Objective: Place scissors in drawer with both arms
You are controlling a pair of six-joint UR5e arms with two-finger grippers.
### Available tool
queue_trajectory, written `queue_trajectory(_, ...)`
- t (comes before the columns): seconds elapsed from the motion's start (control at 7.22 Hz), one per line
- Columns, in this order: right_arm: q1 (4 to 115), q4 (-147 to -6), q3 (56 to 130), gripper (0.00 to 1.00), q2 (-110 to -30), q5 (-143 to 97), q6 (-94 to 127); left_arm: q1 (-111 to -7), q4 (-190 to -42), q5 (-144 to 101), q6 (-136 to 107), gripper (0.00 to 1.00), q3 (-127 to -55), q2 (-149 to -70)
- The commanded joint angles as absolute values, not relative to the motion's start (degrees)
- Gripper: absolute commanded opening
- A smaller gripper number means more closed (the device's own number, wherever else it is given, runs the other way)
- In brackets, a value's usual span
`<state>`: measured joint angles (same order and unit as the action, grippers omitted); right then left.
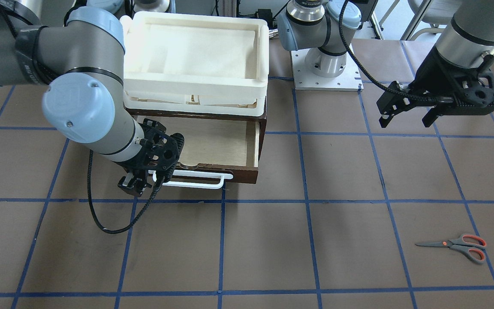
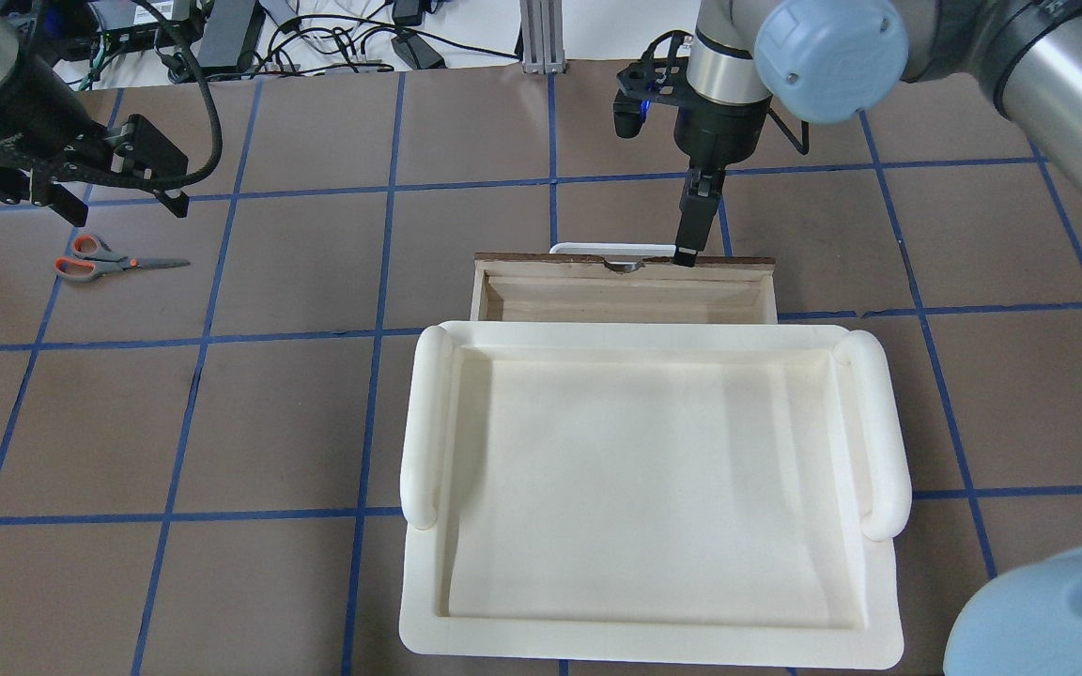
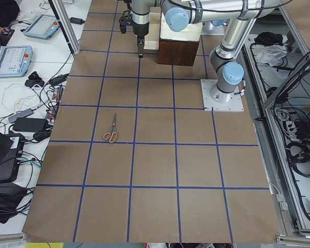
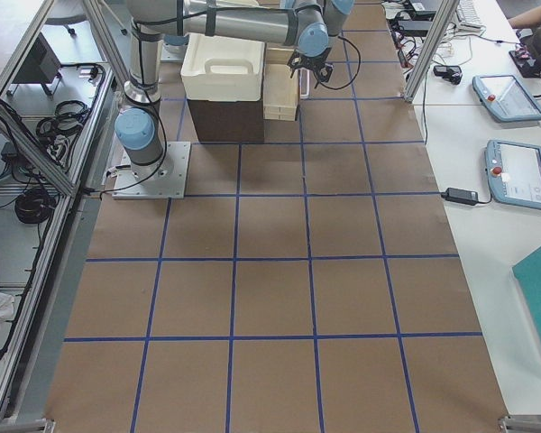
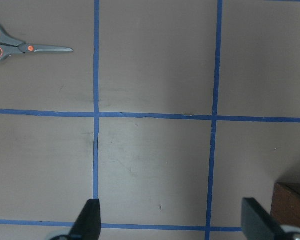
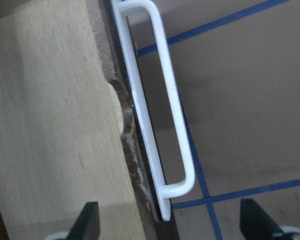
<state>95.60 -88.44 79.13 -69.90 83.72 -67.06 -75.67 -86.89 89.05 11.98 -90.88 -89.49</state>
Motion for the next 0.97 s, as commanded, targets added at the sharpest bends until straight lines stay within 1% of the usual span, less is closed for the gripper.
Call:
queue_trajectory(0.0, 91.0, -88.7, 76.3, 1.0, -74.8, 83.3, -65.7, -72.7, -86.5, 88.8, 19.9, 1.0, -90.9, -91.1)
queue_trajectory(0.14, 88.1, -88.6, 76.4, 1.0, -78.2, 83.2, -58.4, -70.2, -86.6, 88.7, 25.0, 1.0, -91.0, -92.3)
queue_trajectory(0.42, 87.5, -88.9, 76.5, 1.0, -82.8, 82.9, -35.8, -63.7, -86.2, 88.7, 47.6, 1.0, -92.5, -95.3)
queue_trajectory(0.69, 87.3, -88.9, 76.5, 1.0, -85.7, 85.5, -7.6, -58.3, -83.0, 88.8, 67.0, 1.0, -92.7, -99.3)
queue_trajectory(0.83, 87.4, -88.5, 76.7, 1.0, -85.9, 90.4, -0.8, -57.3, -78.8, 89.3, 74.8, 1.0, -92.4, -102.0)
